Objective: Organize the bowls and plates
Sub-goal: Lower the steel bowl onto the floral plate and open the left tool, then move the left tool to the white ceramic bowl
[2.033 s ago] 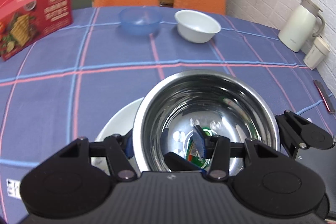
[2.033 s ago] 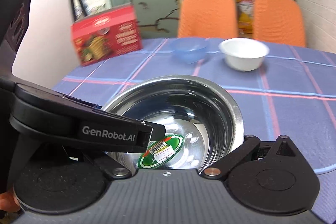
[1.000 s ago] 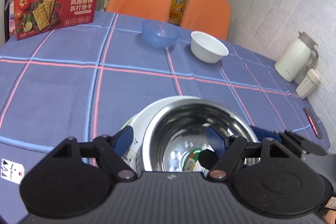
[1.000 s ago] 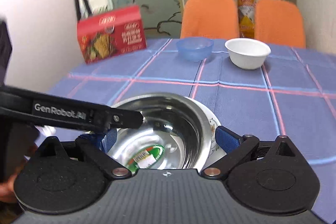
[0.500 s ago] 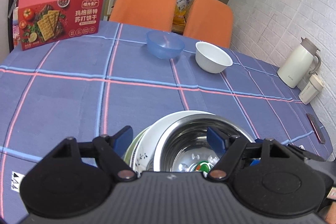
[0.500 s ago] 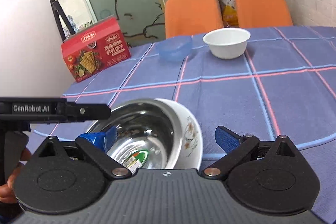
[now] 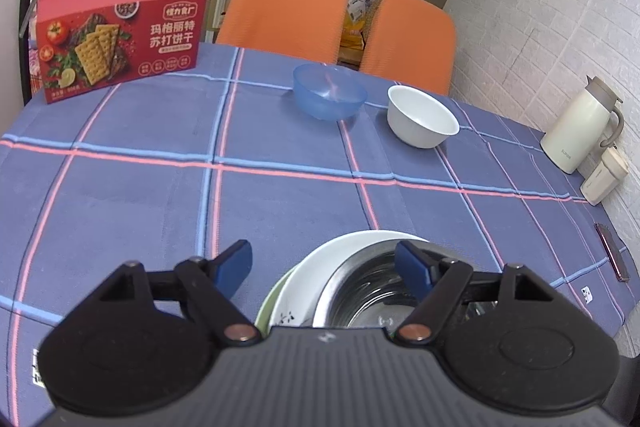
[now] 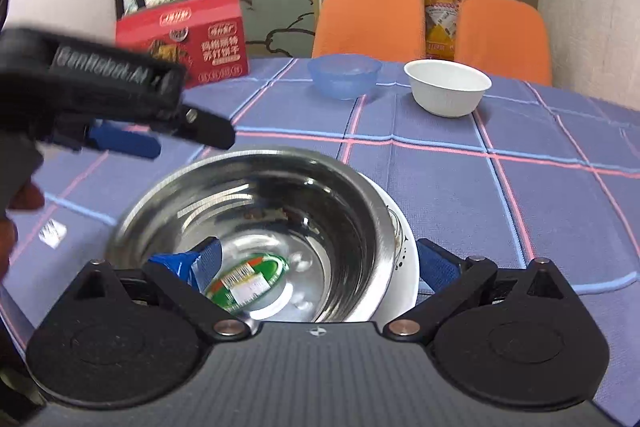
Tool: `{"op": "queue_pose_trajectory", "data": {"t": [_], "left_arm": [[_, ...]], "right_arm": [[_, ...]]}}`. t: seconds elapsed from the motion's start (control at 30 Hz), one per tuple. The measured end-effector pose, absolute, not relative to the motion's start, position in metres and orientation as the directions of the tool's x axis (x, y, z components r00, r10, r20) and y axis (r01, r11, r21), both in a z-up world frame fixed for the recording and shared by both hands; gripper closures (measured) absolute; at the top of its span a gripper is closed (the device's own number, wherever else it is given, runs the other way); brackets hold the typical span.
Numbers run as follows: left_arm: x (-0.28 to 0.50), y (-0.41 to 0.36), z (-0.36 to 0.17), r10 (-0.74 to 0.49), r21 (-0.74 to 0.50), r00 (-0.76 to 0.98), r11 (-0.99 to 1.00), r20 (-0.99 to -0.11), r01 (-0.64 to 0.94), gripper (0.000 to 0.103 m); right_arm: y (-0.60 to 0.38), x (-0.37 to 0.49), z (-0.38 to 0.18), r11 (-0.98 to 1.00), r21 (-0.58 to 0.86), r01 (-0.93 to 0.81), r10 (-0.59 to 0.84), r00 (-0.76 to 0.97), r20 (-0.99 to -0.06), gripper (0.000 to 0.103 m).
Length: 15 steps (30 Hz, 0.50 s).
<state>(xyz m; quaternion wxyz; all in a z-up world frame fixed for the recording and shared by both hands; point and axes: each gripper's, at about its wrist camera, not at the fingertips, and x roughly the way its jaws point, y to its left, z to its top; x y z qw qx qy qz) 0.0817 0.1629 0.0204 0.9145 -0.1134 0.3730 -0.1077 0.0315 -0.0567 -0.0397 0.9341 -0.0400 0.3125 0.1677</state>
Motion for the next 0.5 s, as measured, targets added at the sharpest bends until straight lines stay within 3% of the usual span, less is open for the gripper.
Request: {"op": "queue_pose_trajectory", "data": {"t": [0.2, 0.5], "left_arm": [[0.093, 0.158, 0.021, -0.282, -0.278, 0.69, 0.953, -0.666, 0.122, 0.024], [0.149, 0.128, 0.028, -0.312, -0.278, 0.671, 0.947, -0.672, 0.163, 0.017]], "right_arm": [[-0.096, 0.048, -0.03, 0.925, 0.19, -0.33, 0.375, 0.707, -0.6, 0.015], [-0.166, 0.111, -0.001, 0.967, 0.191, -0.167, 0.248, 0.785, -0.568, 0.014]]}}
